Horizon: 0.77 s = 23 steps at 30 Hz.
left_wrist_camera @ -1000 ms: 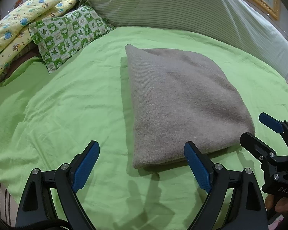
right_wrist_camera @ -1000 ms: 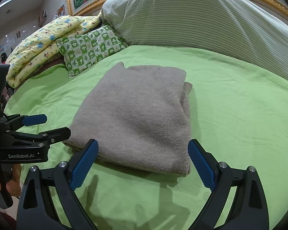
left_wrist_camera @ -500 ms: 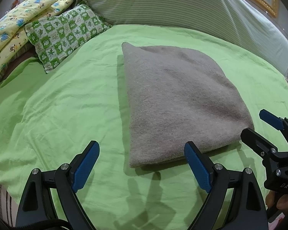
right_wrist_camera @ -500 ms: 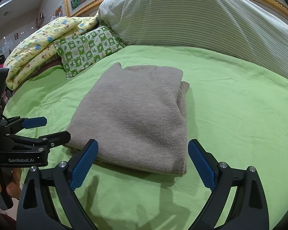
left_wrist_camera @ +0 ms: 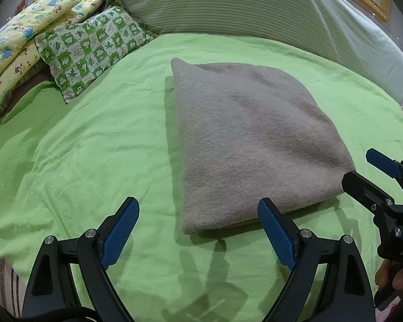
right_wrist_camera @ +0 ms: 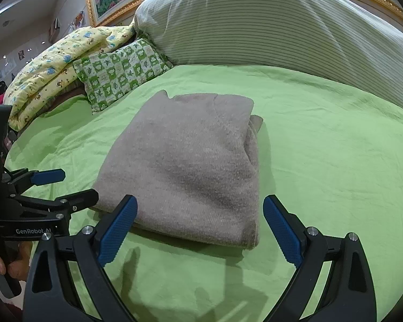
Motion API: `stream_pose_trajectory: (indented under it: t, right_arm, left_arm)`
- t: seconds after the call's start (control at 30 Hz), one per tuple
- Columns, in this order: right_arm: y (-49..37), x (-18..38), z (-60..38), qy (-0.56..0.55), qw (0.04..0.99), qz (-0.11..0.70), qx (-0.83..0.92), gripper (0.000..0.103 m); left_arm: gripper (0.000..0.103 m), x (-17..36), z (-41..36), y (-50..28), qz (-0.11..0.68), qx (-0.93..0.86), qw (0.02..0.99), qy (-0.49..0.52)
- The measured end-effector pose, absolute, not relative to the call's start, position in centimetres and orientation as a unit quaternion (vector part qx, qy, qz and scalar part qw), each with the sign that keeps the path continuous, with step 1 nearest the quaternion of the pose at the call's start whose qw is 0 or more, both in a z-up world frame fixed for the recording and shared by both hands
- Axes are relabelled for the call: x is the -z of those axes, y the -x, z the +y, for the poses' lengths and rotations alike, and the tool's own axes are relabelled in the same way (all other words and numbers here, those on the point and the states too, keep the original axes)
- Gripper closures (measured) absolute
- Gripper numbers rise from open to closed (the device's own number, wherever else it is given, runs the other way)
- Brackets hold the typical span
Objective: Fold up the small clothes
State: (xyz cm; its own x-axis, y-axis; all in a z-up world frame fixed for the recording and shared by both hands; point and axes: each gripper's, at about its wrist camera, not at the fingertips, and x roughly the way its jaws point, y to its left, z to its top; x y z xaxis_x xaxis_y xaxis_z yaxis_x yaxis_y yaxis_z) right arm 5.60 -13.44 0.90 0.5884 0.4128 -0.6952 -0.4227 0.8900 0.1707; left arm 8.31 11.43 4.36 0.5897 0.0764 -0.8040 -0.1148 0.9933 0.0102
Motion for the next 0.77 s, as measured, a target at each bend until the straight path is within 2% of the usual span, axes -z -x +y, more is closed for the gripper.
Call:
stream_pose_trajectory:
  t: [0.77]
  right_arm:
    - [-6.36,-1.81,-13.80,-0.009,0.895,0.384,-0.226,0.008]
  left_arm:
    - [0.012,-5.25,11.36,-9.26,0.446,-0.047,0.894,0.017]
